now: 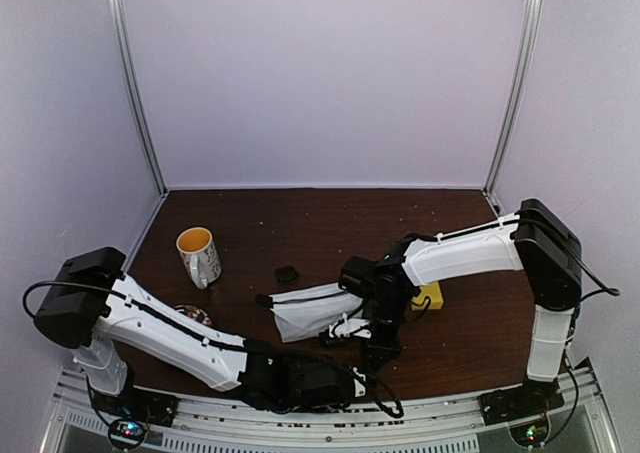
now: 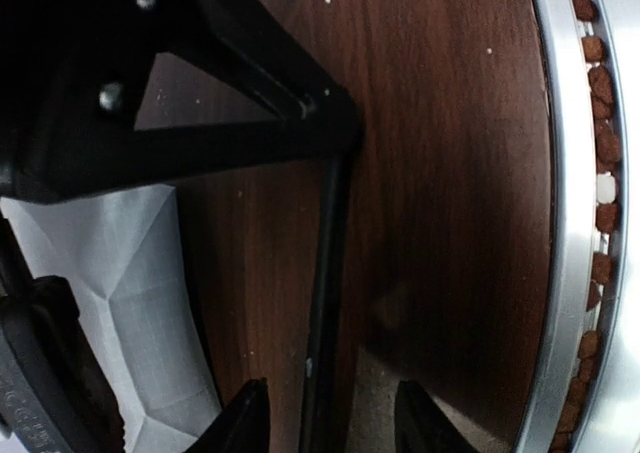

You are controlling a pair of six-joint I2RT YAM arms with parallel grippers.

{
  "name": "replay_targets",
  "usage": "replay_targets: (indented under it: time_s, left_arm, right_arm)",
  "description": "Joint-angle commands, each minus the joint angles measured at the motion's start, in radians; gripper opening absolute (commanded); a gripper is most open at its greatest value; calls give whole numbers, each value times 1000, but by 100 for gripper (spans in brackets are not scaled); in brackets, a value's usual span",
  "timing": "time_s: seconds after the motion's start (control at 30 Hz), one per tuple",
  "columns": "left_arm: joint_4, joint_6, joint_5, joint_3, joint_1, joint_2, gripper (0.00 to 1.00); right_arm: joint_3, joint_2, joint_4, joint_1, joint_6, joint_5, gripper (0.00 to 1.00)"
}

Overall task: Sort the hair-cutting tools
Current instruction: Pass from the right arm to the left

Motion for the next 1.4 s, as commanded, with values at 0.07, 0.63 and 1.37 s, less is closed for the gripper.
replay_targets:
  time_s: [0.07, 0.63, 1.37]
  left_arm:
    - [46, 20, 5, -4, 28, 33, 41]
    - [44, 30, 20, 4, 64, 80, 22]
    - [-165, -5, 366, 272, 132, -218, 1]
  right_arm:
    - [-13, 47, -21, -3, -3, 36, 10]
    - [-8, 43, -27, -5, -5, 32, 10]
    - [107, -464, -185, -412, -39, -77, 40]
